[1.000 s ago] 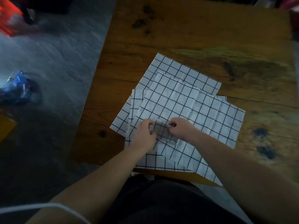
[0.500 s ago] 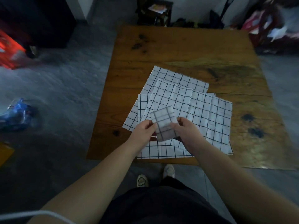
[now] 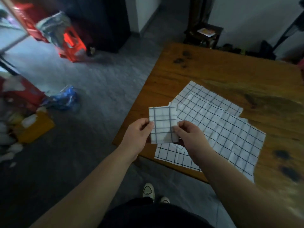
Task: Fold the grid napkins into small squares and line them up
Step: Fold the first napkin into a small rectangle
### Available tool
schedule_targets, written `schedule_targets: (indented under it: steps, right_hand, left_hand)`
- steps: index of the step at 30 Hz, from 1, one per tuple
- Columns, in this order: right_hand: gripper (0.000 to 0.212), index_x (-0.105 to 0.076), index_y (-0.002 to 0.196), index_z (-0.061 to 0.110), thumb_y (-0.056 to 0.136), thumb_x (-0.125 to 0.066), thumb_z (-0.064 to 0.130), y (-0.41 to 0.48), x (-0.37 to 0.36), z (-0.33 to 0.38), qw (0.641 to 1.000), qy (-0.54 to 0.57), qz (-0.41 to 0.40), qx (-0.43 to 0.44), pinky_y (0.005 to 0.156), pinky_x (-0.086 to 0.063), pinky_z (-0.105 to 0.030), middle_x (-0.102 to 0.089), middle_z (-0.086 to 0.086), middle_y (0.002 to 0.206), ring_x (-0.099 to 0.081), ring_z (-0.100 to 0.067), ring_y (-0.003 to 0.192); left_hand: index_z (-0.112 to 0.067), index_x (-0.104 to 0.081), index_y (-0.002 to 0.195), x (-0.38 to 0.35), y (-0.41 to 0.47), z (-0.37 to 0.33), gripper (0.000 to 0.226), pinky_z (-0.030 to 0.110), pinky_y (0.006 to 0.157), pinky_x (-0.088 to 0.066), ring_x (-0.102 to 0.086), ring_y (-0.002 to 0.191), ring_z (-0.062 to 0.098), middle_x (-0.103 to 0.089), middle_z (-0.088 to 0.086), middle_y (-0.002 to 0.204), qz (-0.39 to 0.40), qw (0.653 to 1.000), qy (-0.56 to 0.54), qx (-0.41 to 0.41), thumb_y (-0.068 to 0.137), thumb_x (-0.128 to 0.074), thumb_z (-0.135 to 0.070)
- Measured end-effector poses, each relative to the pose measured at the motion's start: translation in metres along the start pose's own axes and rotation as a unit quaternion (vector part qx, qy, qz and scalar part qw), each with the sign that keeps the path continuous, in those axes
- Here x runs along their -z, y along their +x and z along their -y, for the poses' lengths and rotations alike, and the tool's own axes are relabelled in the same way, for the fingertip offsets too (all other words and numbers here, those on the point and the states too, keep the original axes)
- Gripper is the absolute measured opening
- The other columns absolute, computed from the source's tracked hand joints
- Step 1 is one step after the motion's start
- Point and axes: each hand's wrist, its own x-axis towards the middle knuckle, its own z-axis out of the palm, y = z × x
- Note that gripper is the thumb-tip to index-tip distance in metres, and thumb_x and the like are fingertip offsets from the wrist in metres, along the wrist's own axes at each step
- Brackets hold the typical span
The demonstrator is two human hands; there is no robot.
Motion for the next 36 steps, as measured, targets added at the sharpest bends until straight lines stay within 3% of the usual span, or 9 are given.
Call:
schedule_targets:
  steps: [5,9,15,18,22,27,30,33,36]
  right_hand:
    - [0.010,-0.066,0.100,0.015,0.098,-0.062,0.024,0.001,-0.042,0.015,0.995,-0.057,0.086,0.005,0.086,-0.060,-0.039,-0.071,-0.005,0.102,-0.070,-0.022,0.095]
    - [0.012,-0.066,0.101,0.017,0.098,-0.063,0.028,0.005,-0.087,0.029,0.984,-0.107,0.143,0.019,0.091,-0.059,-0.045,-0.072,-0.003,0.103,-0.071,-0.021,0.096]
    - [0.013,-0.067,0.103,0.019,0.097,-0.065,0.031,0.026,-0.177,0.044,0.964,-0.172,0.200,0.046,0.087,-0.061,-0.042,-0.074,0.000,0.101,-0.073,-0.017,0.092]
    - [0.014,-0.068,0.104,0.017,0.097,-0.065,0.029,0.040,-0.237,0.050,0.960,-0.171,0.217,0.050,0.084,-0.062,-0.038,-0.075,0.000,0.099,-0.073,-0.016,0.089]
    - [0.013,-0.069,0.102,0.013,0.098,-0.065,0.024,0.066,-0.333,0.058,0.962,-0.156,0.215,0.059,0.077,-0.061,-0.031,-0.076,-0.002,0.094,-0.073,-0.018,0.085]
    - [0.010,-0.070,0.091,0.014,0.097,-0.068,0.022,0.096,-0.459,0.079,0.965,-0.142,0.212,0.069,0.084,-0.061,-0.051,-0.075,-0.004,0.086,-0.072,-0.022,0.082]
    - [0.011,-0.069,0.089,0.015,0.096,-0.068,0.022,0.112,-0.520,0.096,0.966,-0.138,0.206,0.073,0.083,-0.061,-0.050,-0.075,-0.002,0.082,-0.072,-0.018,0.078]
    - [0.010,-0.070,0.089,0.019,0.095,-0.070,0.027,0.134,-0.558,0.112,0.966,-0.136,0.208,0.075,0.084,-0.060,-0.053,-0.076,-0.002,0.085,-0.073,-0.022,0.081]
    - [0.010,-0.069,0.092,0.019,0.096,-0.068,0.028,0.160,-0.577,0.130,0.968,-0.140,0.195,0.076,0.084,-0.061,-0.049,-0.076,-0.003,0.088,-0.073,-0.025,0.086]
  left_hand:
    - [-0.031,-0.068,0.108,0.044,-0.025,0.007,0.012,0.044,0.087,-0.061,-0.071,0.096,0.012,-0.073,-0.004,0.107,-0.082,0.996,-0.020,0.018,0.102,-0.057,-0.029]
    - [-0.028,-0.067,0.112,0.086,-0.037,0.009,0.013,0.041,0.082,-0.062,-0.072,0.092,0.010,-0.072,-0.002,0.107,-0.140,0.989,-0.030,0.019,0.101,-0.058,-0.029]
    - [-0.027,-0.068,0.107,0.169,-0.035,0.023,0.011,0.038,0.079,-0.062,-0.070,0.089,0.008,-0.071,-0.005,0.101,-0.220,0.975,-0.012,0.005,0.101,-0.060,-0.028]
    - [-0.031,-0.064,0.106,0.222,-0.027,0.035,0.009,0.025,0.071,-0.060,-0.070,0.086,0.001,-0.071,-0.004,0.102,-0.238,0.970,-0.046,0.004,0.101,-0.059,-0.026]
    - [-0.025,-0.063,0.111,0.311,-0.007,0.051,0.012,0.023,0.069,-0.060,-0.070,0.085,0.005,-0.071,-0.004,0.102,-0.257,0.966,-0.040,0.002,0.101,-0.059,-0.022]
    - [-0.021,-0.063,0.116,0.438,0.018,0.063,0.016,0.020,0.063,-0.057,-0.071,0.084,0.008,-0.071,-0.003,0.103,-0.227,0.973,-0.015,0.030,0.101,-0.057,-0.018]
    - [-0.020,-0.064,0.113,0.500,0.038,0.061,0.014,0.022,0.063,-0.058,-0.071,0.083,0.014,-0.072,-0.001,0.101,-0.235,0.971,-0.020,0.032,0.101,-0.058,-0.017]
    - [-0.025,-0.064,0.112,0.542,0.064,0.053,0.014,0.019,0.063,-0.057,-0.070,0.084,0.006,-0.071,-0.005,0.101,-0.239,0.970,-0.011,0.027,0.100,-0.059,-0.019]
    - [-0.030,-0.063,0.109,0.565,0.096,0.046,0.015,0.022,0.067,-0.058,-0.070,0.086,0.007,-0.070,-0.007,0.101,-0.230,0.973,-0.017,0.017,0.100,-0.059,-0.019]
